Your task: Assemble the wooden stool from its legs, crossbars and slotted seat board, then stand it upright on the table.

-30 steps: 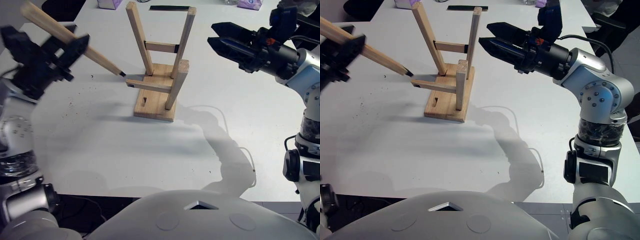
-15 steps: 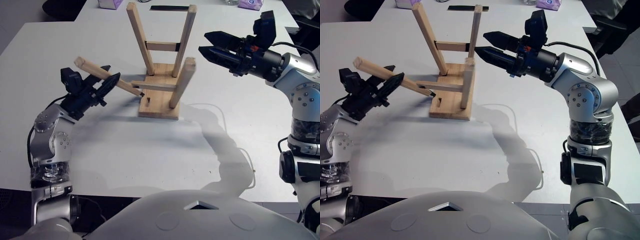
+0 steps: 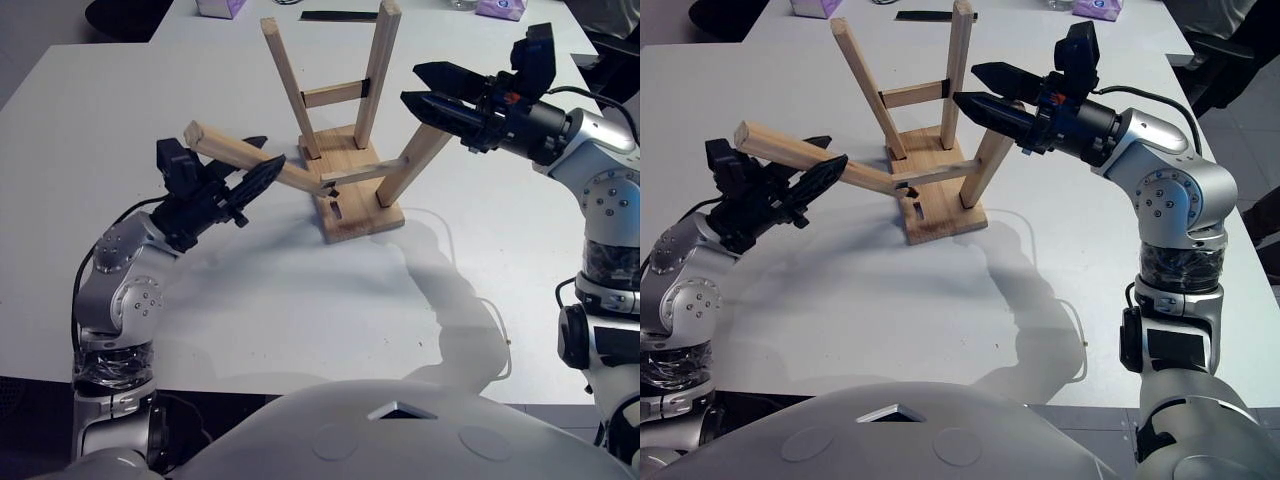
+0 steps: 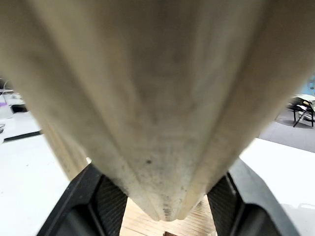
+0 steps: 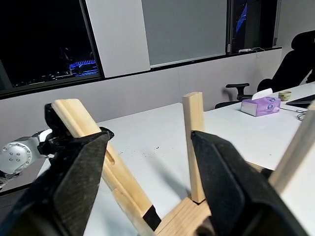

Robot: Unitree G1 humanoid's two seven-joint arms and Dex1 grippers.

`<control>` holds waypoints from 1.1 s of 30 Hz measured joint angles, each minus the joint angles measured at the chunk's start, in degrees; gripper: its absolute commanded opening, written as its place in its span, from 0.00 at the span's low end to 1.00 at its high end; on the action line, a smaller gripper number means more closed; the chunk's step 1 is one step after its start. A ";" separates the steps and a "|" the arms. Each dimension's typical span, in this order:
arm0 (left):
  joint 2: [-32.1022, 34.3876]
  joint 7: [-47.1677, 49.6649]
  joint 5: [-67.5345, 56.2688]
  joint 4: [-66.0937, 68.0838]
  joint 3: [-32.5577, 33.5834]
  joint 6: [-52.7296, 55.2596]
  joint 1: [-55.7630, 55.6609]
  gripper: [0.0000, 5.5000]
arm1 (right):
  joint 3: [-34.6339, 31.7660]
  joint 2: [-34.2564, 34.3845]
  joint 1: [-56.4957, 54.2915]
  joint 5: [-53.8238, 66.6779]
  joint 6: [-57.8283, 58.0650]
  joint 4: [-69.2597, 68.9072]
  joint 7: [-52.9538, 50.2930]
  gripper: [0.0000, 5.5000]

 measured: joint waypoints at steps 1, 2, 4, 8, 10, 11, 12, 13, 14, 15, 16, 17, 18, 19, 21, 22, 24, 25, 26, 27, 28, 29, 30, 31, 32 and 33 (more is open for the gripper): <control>0.02 -0.68 0.33 0.27 -0.68 0.03 0.00 0.37 | -0.76 0.34 -0.25 0.19 0.05 0.70 -0.67 0.56; 0.21 -1.97 1.13 1.23 -1.71 -0.01 -0.04 0.37 | -2.59 1.14 -1.20 1.42 0.51 2.20 -2.17 0.56; 0.66 -3.37 2.41 2.60 -2.60 -0.17 -0.04 0.37 | -5.35 1.45 -3.40 3.86 1.73 4.10 -4.06 0.56; 2.34 -6.08 3.53 4.91 -2.90 -0.81 -0.32 0.37 | -12.65 1.81 -8.66 12.84 6.28 6.71 -9.49 0.56; 2.53 -6.31 3.61 4.86 -2.91 -0.80 -0.42 0.37 | -14.74 2.80 -9.30 16.50 7.65 6.81 -11.92 0.56; 2.63 -6.43 3.89 4.71 -2.95 -0.80 -0.42 0.37 | -15.66 3.35 -9.31 17.93 8.14 6.79 -13.15 0.56; 2.66 -6.50 4.09 4.60 -2.97 -0.81 -0.42 0.37 | -16.18 3.57 -9.30 18.64 8.34 6.77 -13.84 0.56; 2.66 -6.61 4.38 4.51 -3.01 -0.88 -0.42 0.37 | -16.57 3.58 -9.29 19.13 8.36 6.72 -14.72 0.56; 2.76 -6.80 4.70 4.51 -3.13 -1.06 -0.45 0.37 | -16.66 3.58 -9.18 19.18 8.34 6.61 -15.26 0.56; 3.04 -7.30 5.14 4.55 -3.32 -1.40 -0.61 0.37 | -16.66 3.59 -8.77 19.10 8.30 6.43 -15.66 0.56; 3.45 -7.78 5.55 4.61 -3.57 -1.72 -0.89 0.37 | -16.62 3.60 -8.23 18.86 8.21 6.32 -15.84 0.56; 3.99 -8.37 5.90 4.81 -3.94 -1.93 -1.33 0.37 | -16.44 3.59 -7.32 18.24 7.94 6.15 -15.87 0.56; 4.48 -8.97 6.02 5.38 -4.19 -2.02 -1.84 0.37 | -16.12 3.56 -6.39 17.39 7.74 6.01 -15.75 0.56; 4.90 -9.91 6.17 6.09 -4.38 -2.06 -2.72 0.37 | -15.34 3.45 -5.17 15.88 7.12 5.80 -15.37 0.56; 5.69 -12.12 6.85 7.94 -5.05 -2.42 -4.81 0.37 | -11.88 3.05 -2.07 11.17 5.62 5.73 -14.03 0.56; 6.16 -13.27 7.10 8.91 -5.53 -2.87 -5.71 0.37 | -10.40 3.04 -0.58 9.09 5.17 5.93 -13.36 0.56; 6.96 -15.64 7.26 11.57 -6.40 -3.53 -7.66 0.37 | -8.45 3.09 1.82 5.86 4.10 6.71 -12.59 0.56; 7.21 -16.66 7.37 12.77 -6.65 -3.81 -8.55 0.37 | -7.71 3.14 2.47 4.90 3.72 7.12 -12.52 0.56; 7.54 -18.01 7.90 14.33 -7.25 -4.51 -9.76 0.37 | -7.17 3.37 2.80 4.05 2.86 7.10 -12.32 0.56; 7.81 -19.26 8.62 15.75 -8.16 -5.21 -11.04 0.37 | -6.76 3.85 3.47 3.30 2.26 7.03 -12.31 0.56; 8.00 -20.15 9.09 16.72 -8.78 -5.81 -11.98 0.37 | -6.58 4.16 3.90 3.16 1.66 6.72 -12.32 0.56; 8.25 -21.33 9.41 18.16 -9.34 -6.32 -13.35 0.37 | -6.43 4.56 4.37 3.00 1.12 6.15 -12.37 0.56; 8.63 -22.35 9.84 19.95 -9.91 -6.75 -14.92 0.37 | -6.20 5.21 4.76 2.80 0.57 5.54 -12.46 0.56; 8.90 -23.20 10.53 21.34 -10.53 -7.22 -16.30 0.37 | -5.85 5.62 5.01 2.65 0.13 5.07 -12.58 0.56; 8.99 -23.80 11.04 22.43 -11.06 -7.44 -17.39 0.37 | -5.57 5.80 5.19 2.47 -0.36 4.78 -12.72 0.56; 8.99 -24.16 11.64 23.38 -11.76 -7.75 -18.42 0.37 | -5.40 6.01 5.41 2.44 -0.71 4.53 -12.88 0.56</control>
